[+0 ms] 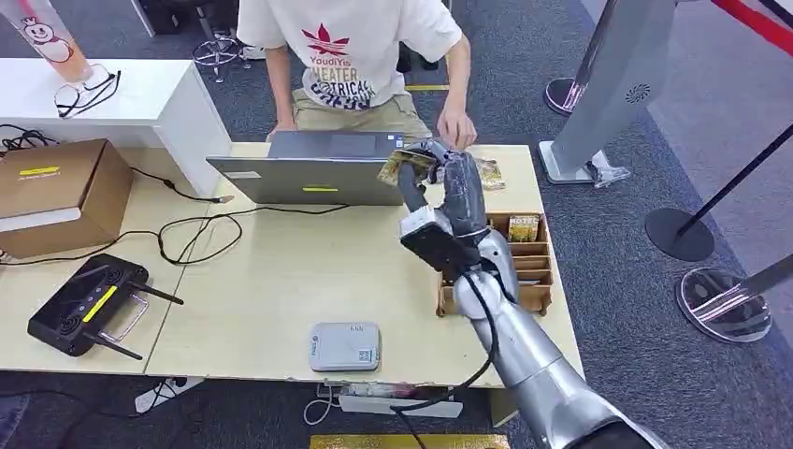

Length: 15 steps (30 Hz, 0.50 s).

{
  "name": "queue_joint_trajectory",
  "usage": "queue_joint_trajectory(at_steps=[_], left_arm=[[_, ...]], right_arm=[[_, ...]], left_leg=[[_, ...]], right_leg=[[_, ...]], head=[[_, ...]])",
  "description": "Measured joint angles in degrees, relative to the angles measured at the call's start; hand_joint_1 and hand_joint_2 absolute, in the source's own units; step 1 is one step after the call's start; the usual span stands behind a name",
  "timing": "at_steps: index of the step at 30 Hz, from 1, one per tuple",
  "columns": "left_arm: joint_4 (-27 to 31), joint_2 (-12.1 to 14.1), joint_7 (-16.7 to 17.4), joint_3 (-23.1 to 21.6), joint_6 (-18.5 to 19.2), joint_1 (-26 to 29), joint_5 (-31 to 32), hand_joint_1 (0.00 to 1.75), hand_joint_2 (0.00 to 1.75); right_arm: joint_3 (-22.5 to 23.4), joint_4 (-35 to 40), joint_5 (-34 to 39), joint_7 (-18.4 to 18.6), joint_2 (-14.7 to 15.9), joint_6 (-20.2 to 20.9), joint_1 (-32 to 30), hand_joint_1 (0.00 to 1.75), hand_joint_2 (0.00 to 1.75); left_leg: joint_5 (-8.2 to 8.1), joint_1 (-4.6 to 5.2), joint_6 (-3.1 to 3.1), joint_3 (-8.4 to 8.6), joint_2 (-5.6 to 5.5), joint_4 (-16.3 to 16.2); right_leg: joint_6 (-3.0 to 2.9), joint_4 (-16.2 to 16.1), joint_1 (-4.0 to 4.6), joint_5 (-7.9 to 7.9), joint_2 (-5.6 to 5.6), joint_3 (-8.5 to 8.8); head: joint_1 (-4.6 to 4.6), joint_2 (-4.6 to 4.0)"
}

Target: Pass the card to the sensor for recognition and then transmit it.

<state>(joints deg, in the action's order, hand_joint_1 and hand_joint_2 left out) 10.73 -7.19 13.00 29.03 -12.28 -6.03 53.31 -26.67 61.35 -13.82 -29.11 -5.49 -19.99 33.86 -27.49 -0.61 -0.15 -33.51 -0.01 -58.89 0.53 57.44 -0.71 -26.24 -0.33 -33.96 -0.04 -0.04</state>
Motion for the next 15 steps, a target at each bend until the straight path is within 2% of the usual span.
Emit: queue_joint_trajectory(at_steps=[5, 8, 15], left_arm=[[0.0, 0.1, -0.5, 0.1, 0.1, 0.2, 0.1, 0.0, 0.0], [0.0, 0.2, -0.5, 0.1, 0.3, 0.2, 0.3, 0.0, 0.0], [0.0, 0.2, -0.4, 0.2, 0.3, 0.2, 0.3, 0.0, 0.0]], right_arm=[[-0.4, 2.4, 17.2, 4.1, 1.4, 14.8, -0.2, 1.75, 1.75], [-0.6, 3.4, 25.8, 6.6, 2.5, 21.8, -0.9, 1.75, 1.75], [-2.7, 3.7, 33.4, 10.6, 4.3, 30.3, -2.7, 1.75, 1.75]], left_leg=[[0.0, 0.0, 0.0, 0.0, 0.0, 0.0], [0.0, 0.0, 0.0, 0.0, -0.01, 0.0], [-0.01, 0.0, 0.0, 0.0, 0.0, 0.0]], right_leg=[[0.0, 0.0, 0.0, 0.0, 0.0, -0.01], [0.0, 0.0, 0.0, 0.0, -0.01, 0.0], [0.0, 0.0, 0.0, 0.0, 0.0, -0.01]], head=[[0.0, 0.0], [0.0, 0.0], [-0.02, 0.0]])
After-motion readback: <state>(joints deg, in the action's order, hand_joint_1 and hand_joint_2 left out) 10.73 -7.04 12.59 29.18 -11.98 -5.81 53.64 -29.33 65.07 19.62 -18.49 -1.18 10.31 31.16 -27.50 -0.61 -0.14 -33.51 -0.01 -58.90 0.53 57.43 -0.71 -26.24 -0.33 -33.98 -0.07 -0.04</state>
